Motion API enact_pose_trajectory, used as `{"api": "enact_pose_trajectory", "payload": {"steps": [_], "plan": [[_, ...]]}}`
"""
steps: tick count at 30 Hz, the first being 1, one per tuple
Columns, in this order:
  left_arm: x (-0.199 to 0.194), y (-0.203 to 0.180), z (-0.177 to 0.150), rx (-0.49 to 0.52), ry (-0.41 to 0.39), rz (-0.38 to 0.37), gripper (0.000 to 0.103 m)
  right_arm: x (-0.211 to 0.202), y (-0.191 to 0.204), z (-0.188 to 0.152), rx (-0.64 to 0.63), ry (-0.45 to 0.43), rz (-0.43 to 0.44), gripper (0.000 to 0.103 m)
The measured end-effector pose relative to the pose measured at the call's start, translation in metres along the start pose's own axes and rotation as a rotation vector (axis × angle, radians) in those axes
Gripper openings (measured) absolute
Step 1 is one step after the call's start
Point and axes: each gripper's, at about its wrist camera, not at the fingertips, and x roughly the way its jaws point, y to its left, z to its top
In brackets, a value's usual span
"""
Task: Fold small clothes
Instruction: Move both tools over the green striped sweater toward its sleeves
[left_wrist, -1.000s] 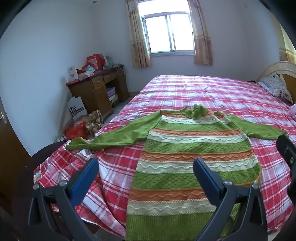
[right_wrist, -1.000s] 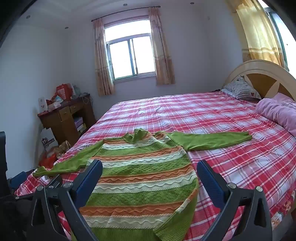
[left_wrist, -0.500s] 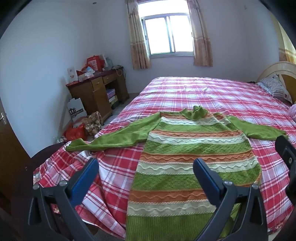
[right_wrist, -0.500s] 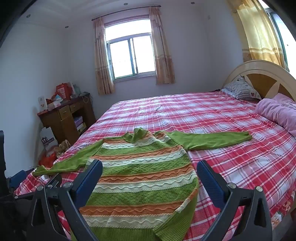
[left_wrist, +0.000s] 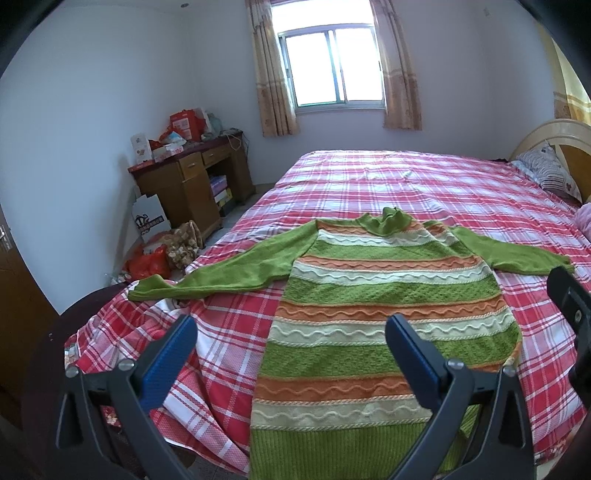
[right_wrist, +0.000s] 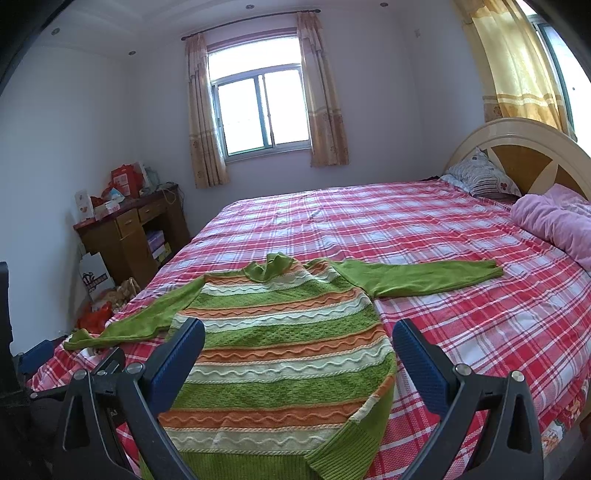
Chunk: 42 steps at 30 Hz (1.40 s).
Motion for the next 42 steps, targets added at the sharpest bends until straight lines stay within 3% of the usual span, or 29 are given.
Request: {"api": "enact_pose_trajectory", "payload": {"steps": [27,42], "plan": [[0.026,-0.007,-0.007,0.005,0.066,-0.020,0.103,0.028,-0.007,-0.007,0.011,0.052,-0.036,0.102],[0.072,-0.021,0.002,0.018,0.126,-0.028,0.103,0.072,-0.023,0.003,0.011,0.086,-0.087,0.102]]}}
